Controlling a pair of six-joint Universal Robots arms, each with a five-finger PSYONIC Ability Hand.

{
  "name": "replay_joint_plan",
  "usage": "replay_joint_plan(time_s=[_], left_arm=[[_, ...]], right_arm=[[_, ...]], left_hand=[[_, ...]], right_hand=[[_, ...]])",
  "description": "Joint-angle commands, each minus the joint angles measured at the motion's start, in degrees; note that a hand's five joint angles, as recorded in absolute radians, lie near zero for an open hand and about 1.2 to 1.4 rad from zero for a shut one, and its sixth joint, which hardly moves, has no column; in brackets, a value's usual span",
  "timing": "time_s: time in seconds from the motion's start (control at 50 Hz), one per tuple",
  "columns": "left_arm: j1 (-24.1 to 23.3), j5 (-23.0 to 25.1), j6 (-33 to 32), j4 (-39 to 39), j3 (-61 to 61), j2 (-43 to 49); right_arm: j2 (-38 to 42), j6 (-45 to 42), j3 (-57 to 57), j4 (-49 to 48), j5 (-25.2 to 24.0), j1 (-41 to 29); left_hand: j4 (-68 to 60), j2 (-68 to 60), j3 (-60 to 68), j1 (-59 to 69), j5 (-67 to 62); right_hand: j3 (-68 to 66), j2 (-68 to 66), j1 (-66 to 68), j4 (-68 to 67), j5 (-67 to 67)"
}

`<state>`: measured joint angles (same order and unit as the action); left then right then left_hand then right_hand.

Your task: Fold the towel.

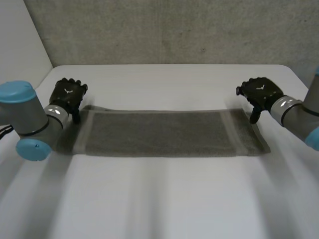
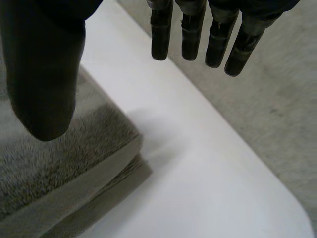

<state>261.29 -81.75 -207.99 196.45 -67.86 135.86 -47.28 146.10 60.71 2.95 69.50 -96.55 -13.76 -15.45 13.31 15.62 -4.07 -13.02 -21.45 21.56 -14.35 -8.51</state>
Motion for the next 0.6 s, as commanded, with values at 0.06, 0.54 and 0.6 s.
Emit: replay_joint_plan(time_s=[0.06,0.54,0.6], left_arm=[[0.44,-0.16,3.46,-1.68,-6.57,-11.82],[6.42,7.66,9.44,-0.45,-31.1,-27.31],[6.33,7.66,9.97,-0.28,-31.81,-27.22]], right_arm=[[-15.39,4.1,14.44,-0.75,-0.15,0.66],[-19.35,0.33,36.15,-7.86,-8.85,5.84],[-18.64,0.06,35.97,-8.22,-9.03,5.93]], left_hand=[[3.76,4.39,-3.31,-4.56,3.01],[3.76,4.22,-3.31,-4.4,2.85],[3.76,4.22,-3.31,-4.4,2.85]], right_hand=[[3.02,3.8,-3.91,4.35,0.86],[3.02,-5.43,5.32,4.35,-8.37],[3.02,-6.46,6.35,4.35,-9.4]])
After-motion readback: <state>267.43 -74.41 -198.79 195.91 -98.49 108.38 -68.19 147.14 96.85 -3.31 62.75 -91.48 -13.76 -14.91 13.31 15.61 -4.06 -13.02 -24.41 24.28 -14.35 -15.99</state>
